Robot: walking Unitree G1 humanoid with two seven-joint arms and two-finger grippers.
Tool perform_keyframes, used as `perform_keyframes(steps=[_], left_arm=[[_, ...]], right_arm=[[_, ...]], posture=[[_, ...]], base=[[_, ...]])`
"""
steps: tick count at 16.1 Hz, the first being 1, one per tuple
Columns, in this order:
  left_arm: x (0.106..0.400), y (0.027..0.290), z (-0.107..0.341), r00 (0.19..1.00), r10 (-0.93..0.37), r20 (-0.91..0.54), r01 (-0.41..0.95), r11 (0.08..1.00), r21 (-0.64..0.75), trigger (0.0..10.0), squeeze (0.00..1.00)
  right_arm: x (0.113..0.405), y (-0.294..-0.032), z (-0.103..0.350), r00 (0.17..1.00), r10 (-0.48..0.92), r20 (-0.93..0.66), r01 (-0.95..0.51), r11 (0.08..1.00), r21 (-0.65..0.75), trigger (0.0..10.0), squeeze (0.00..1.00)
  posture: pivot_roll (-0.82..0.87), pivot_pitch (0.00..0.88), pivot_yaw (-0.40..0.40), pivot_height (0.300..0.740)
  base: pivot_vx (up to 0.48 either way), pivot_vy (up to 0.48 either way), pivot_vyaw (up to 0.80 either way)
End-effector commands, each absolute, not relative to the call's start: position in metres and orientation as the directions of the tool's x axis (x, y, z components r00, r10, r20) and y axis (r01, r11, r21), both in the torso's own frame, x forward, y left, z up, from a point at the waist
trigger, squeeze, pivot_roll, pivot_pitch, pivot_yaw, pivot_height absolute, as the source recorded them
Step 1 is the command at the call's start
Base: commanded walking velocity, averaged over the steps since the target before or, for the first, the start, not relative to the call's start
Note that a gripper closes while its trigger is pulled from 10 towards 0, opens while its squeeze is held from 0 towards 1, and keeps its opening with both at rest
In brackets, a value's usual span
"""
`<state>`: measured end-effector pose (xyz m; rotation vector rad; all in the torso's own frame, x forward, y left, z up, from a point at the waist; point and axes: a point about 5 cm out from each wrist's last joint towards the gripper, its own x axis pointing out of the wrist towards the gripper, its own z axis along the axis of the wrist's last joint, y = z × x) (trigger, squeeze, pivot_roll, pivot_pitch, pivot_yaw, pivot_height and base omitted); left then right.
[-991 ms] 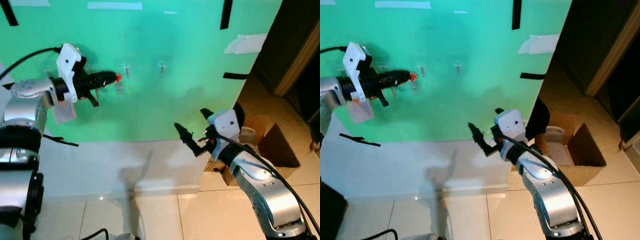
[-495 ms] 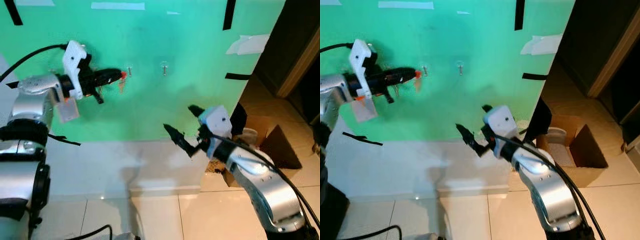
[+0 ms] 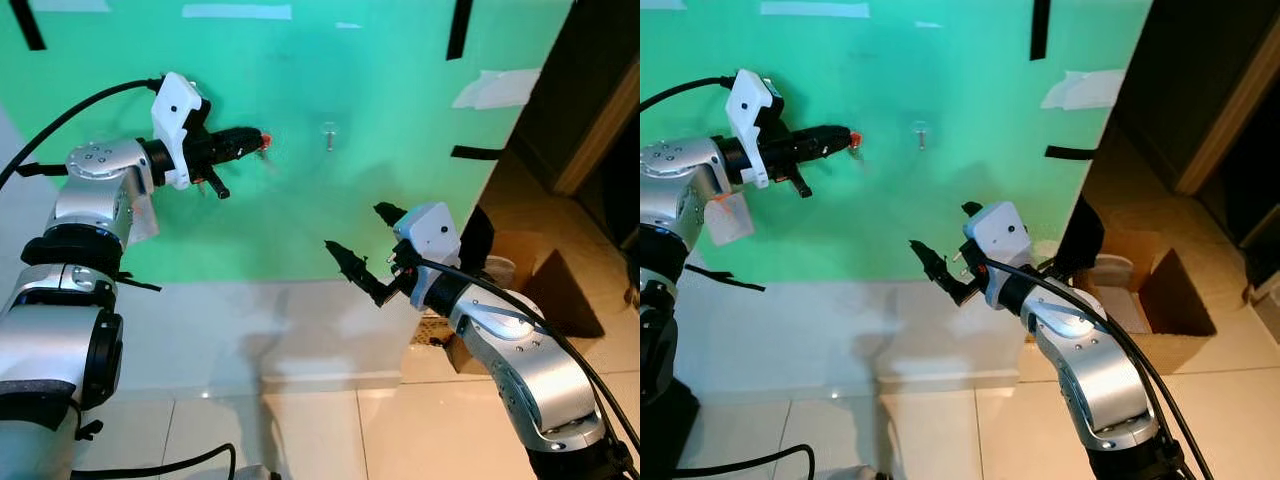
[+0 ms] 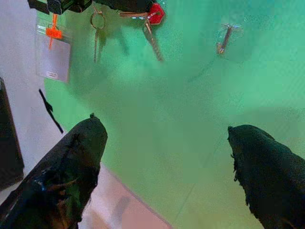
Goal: Hang keys on a hook
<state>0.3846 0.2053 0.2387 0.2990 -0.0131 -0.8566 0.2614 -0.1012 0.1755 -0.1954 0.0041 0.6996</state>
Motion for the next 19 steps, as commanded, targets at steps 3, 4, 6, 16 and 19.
perform_keyframes(steps=[3, 4, 6, 16, 19], left_arm=[[0.390, 0.207, 0.242, 0.719, -0.677, -0.159, 0.683, 0.644, 0.345, 10.0, 0.00], [0.391, 0.207, 0.242, 0.731, -0.661, -0.171, 0.669, 0.646, 0.367, 10.0, 0.00], [0.393, 0.209, 0.243, 0.752, -0.631, -0.191, 0.646, 0.647, 0.405, 10.0, 0.00], [0.387, 0.229, 0.250, 0.744, -0.566, -0.356, 0.668, 0.599, 0.442, 10.0, 0.00], [0.386, 0.231, 0.250, 0.750, -0.560, -0.352, 0.661, 0.611, 0.436, 10.0, 0.00]], right_arm=[[0.262, -0.102, 0.177, 0.770, 0.634, -0.070, -0.634, 0.751, -0.184, 10.0, 0.00], [0.262, -0.103, 0.177, 0.772, 0.632, -0.071, -0.633, 0.752, -0.187, 10.0, 0.00], [0.263, -0.103, 0.177, 0.775, 0.628, -0.074, -0.629, 0.753, -0.194, 10.0, 0.00], [0.262, -0.102, 0.176, 0.776, 0.625, -0.085, -0.627, 0.749, -0.215, 10.0, 0.00], [0.262, -0.102, 0.176, 0.775, 0.626, -0.086, -0.627, 0.747, -0.219, 10.0, 0.00]], posture=[[-0.09, 0.000, 0.044, 0.732], [-0.09, 0.000, 0.045, 0.732], [-0.09, 0.000, 0.047, 0.732], [-0.09, 0.000, 0.044, 0.732], [-0.09, 0.000, 0.041, 0.732]], base=[[0.000, 0.000, 0.00], [0.000, 0.000, 0.00], [0.000, 0.000, 0.00], [0.000, 0.000, 0.00], [0.000, 0.000, 0.00]])
